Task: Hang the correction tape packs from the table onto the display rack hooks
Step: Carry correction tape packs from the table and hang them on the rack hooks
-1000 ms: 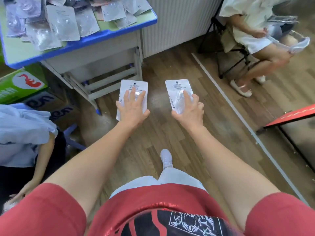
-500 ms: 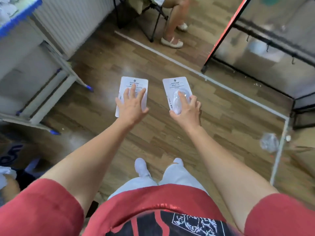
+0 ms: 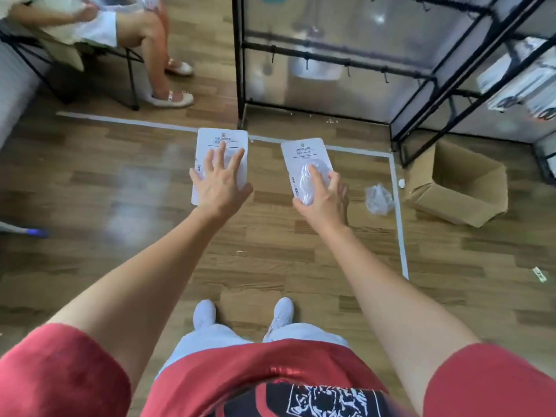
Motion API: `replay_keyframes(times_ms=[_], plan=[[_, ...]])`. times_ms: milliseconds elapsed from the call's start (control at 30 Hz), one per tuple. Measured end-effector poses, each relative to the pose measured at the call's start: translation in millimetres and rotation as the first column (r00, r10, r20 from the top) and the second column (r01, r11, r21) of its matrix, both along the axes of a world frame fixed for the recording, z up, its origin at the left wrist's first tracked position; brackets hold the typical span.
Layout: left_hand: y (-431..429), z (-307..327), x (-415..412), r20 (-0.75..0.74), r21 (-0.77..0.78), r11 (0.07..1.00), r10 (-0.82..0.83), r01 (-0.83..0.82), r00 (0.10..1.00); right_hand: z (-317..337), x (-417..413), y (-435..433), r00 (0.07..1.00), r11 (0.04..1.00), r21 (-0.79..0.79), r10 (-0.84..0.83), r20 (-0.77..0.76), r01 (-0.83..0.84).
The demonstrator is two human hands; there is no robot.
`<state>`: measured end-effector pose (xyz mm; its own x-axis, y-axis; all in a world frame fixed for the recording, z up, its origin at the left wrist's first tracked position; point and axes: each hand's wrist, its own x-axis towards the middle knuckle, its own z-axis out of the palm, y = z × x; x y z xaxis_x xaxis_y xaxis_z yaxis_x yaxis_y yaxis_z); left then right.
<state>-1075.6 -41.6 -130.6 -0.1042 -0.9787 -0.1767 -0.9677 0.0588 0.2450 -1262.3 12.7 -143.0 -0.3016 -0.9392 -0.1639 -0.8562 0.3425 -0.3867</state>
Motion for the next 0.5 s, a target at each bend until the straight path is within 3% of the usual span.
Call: replay_keyframes(times_ms=[267,500], plan=[[-45.4,39.7,-119.2,-0.025,-0.175,0.975,-0.145,0.138,0.989,32.0,-113.4,-24.0,0.983,0.966,-0.187,-0.185,-0.007,0.180],[-127.4,76.1,-197.2,-0.034,-0.251,0.947,-0.218,0.203,0.975,64.5,-184.4,-96.1,0.965,0.906,-0.357,-0.259,-0.038,0.229]])
